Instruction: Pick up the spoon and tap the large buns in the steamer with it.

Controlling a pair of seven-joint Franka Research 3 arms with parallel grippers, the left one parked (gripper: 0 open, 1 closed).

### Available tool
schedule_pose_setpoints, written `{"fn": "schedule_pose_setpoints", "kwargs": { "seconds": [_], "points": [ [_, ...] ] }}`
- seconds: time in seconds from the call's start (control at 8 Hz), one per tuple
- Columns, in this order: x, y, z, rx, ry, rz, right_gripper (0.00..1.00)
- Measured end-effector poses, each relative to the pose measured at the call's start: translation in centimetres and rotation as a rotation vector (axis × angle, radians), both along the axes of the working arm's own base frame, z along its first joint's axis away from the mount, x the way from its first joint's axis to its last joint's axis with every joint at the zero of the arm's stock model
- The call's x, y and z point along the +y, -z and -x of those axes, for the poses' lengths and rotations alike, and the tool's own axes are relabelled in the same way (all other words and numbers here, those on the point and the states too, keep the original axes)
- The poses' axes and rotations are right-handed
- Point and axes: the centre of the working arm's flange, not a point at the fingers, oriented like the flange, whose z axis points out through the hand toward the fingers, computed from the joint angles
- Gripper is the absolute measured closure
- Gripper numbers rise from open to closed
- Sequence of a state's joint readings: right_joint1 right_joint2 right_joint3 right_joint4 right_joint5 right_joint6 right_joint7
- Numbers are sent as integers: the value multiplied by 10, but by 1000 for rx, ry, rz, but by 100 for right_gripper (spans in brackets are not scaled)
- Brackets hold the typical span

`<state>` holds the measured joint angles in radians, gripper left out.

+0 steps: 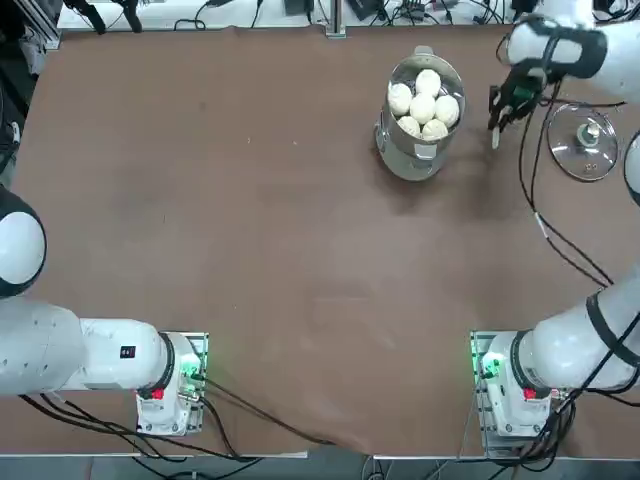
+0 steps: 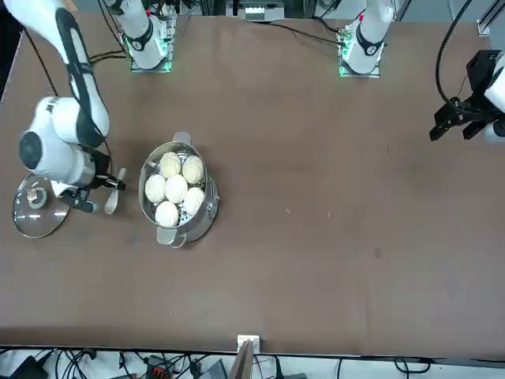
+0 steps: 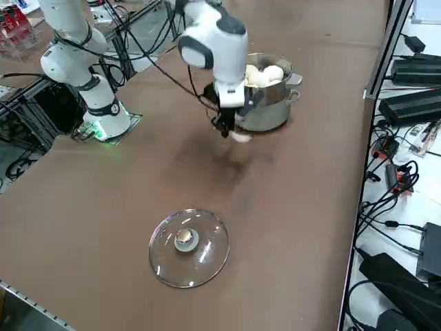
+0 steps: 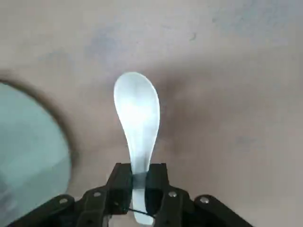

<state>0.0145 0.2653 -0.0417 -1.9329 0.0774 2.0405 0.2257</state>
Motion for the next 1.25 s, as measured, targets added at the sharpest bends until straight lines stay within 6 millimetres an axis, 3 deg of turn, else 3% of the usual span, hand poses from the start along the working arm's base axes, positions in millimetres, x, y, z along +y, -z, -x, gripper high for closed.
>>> {"fn": "schedule_pose_setpoints", "kwargs": {
  "seconds": [0.25, 0.5, 0.88, 1.25],
  "points": [
    [9, -79, -13, 0, 15, -28, 82],
    [40, -120, -19, -29, 37, -114, 82],
    [142, -120, -13, -13, 86, -114, 82],
    [223, -93, -1, 17, 92, -119, 82]
  ]
}}
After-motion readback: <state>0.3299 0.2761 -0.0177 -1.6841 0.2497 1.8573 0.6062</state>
